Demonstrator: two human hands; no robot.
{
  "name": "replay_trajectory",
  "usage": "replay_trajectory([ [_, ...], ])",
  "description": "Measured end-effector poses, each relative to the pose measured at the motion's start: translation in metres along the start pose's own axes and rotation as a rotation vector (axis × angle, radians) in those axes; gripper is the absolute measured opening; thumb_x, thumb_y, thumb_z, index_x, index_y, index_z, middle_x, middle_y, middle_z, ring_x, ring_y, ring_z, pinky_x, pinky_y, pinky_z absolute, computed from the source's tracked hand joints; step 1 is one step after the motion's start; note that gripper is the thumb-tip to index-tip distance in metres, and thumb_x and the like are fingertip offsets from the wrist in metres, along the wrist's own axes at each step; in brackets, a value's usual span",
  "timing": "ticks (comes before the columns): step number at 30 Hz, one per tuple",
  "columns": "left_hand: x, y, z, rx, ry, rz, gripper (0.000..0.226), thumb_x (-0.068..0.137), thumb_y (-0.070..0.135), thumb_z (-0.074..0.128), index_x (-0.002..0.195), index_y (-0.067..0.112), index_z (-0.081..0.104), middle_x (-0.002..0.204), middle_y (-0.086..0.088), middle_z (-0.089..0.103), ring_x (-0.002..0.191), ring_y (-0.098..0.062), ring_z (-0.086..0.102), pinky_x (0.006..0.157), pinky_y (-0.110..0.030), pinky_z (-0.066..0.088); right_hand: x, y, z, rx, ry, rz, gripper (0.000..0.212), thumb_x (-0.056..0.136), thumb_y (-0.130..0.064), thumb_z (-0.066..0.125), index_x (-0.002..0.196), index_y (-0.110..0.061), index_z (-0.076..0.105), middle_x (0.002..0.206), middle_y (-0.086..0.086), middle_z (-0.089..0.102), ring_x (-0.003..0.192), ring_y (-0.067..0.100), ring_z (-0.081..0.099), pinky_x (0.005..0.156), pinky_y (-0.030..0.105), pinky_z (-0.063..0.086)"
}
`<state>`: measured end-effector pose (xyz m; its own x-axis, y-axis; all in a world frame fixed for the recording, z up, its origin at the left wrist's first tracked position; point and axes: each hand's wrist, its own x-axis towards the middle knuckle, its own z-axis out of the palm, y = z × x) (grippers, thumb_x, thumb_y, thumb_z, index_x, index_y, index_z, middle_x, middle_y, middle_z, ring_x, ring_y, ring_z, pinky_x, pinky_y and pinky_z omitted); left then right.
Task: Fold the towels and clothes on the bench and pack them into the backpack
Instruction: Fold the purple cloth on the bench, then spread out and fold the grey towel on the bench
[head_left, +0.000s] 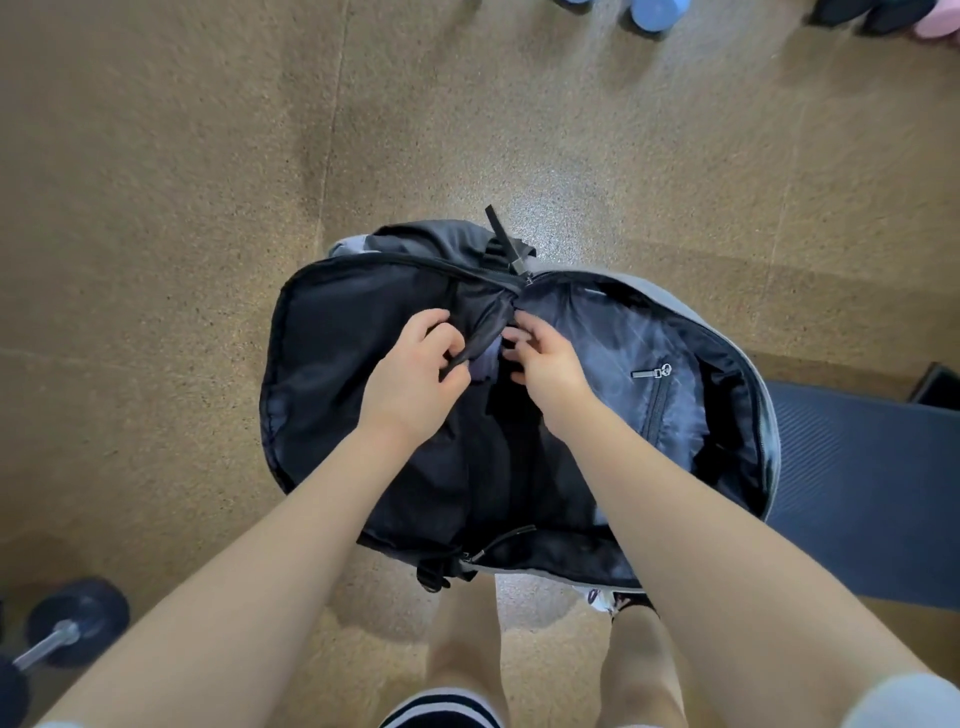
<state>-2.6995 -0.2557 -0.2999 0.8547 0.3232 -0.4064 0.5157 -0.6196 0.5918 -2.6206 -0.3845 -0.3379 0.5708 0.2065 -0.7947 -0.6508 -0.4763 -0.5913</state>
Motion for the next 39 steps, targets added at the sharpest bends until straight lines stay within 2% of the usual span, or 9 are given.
replay_trajectory([
  [3,0.008,0.001,0.016,0.084,-0.132,-0.093,0.019,0.089,0.026,0.057,0.099,0.01,0.055,0.151,0.005,0.028,0.102,-0.022,0.056,0.079,-0.035,0.047,-0.023,0.008,-0.029,-0.112,-0.011,-0.002,0.038,0.096,-0.002,0.038,0.131,-0.013,0.048,0.122,-0.001,0.056,0.1,0.012,0.056,0.094,0.027,0.043],
  [7,0.012,0.025,0.026,0.294,-0.305,-0.163,0.043,0.089,0.038,0.056,0.122,0.012,0.046,0.157,0.001,0.005,0.122,-0.026,0.042,0.08,-0.039,0.045,-0.051,0.018,-0.075,-0.143,0.063,0.03,0.02,0.096,-0.012,0.046,0.112,-0.021,0.055,0.108,-0.003,0.06,0.088,0.012,0.059,0.086,0.028,0.045],
  [10,0.0,0.051,0.013,0.348,-0.328,-0.131,0.057,0.089,0.035,0.054,0.138,0.013,0.032,0.153,-0.008,0.017,0.13,-0.029,0.033,0.095,-0.042,0.039,-0.08,0.013,-0.103,-0.11,0.098,0.037,0.012,0.094,-0.011,0.05,0.1,-0.02,0.055,0.098,0.002,0.061,0.072,0.01,0.058,0.072,0.021,0.043],
  [15,-0.044,0.134,0.002,0.134,-0.391,0.042,0.047,0.09,0.024,0.05,0.134,0.016,0.036,0.117,-0.003,0.059,0.105,-0.026,0.055,0.091,-0.038,0.044,-0.149,0.009,-0.155,-0.085,0.052,0.011,0.011,0.094,-0.004,0.045,0.097,-0.012,0.053,0.081,0.002,0.057,0.062,0.007,0.052,0.053,0.005,0.04],
  [21,-0.118,0.276,0.067,0.167,-0.519,0.321,0.039,0.092,0.022,0.049,0.129,0.014,0.045,0.107,0.0,0.064,0.094,-0.021,0.059,0.085,-0.034,0.047,-0.24,0.077,-0.267,-0.086,0.174,-0.021,0.021,0.093,-0.003,0.046,0.079,-0.018,0.052,0.073,0.0,0.055,0.06,0.008,0.051,0.058,0.014,0.041],
  [24,-0.167,0.347,0.126,0.193,-0.572,0.4,0.038,0.093,0.024,0.047,0.13,0.014,0.046,0.113,-0.003,0.063,0.099,-0.021,0.059,0.088,-0.034,0.047,-0.292,0.127,-0.345,-0.059,0.263,-0.012,0.027,0.094,0.0,0.045,0.072,-0.016,0.049,0.07,0.004,0.053,0.053,0.005,0.05,0.049,0.01,0.039],
  [30,-0.254,0.47,0.234,0.239,-0.62,0.558,0.034,0.093,0.017,0.047,0.126,0.01,0.05,0.114,-0.004,0.062,0.099,-0.025,0.059,0.088,-0.034,0.047,-0.385,0.226,-0.485,-0.122,0.38,0.041,0.027,0.087,-0.005,0.049,0.062,-0.013,0.056,0.078,0.016,0.06,0.072,0.024,0.052,0.068,0.033,0.042],
  [36,-0.302,0.579,0.326,0.283,-0.71,0.716,0.027,0.094,0.021,0.042,0.115,0.012,0.056,0.116,-0.002,0.059,0.103,-0.021,0.057,0.085,-0.025,0.042,-0.459,0.294,-0.602,0.107,0.574,0.051,0.013,0.09,-0.003,0.048,0.088,-0.007,0.06,0.073,0.004,0.057,0.06,0.008,0.049,0.046,0.008,0.04],
  [39,-0.306,0.616,0.355,0.236,-0.688,0.781,0.025,0.093,0.018,0.044,0.113,0.01,0.057,0.11,-0.002,0.063,0.093,-0.019,0.059,0.078,-0.024,0.043,-0.462,0.318,-0.64,0.213,0.643,0.064,0.011,0.092,-0.01,0.048,0.089,-0.009,0.059,0.082,0.006,0.06,0.06,0.01,0.052,0.052,0.015,0.04],
])
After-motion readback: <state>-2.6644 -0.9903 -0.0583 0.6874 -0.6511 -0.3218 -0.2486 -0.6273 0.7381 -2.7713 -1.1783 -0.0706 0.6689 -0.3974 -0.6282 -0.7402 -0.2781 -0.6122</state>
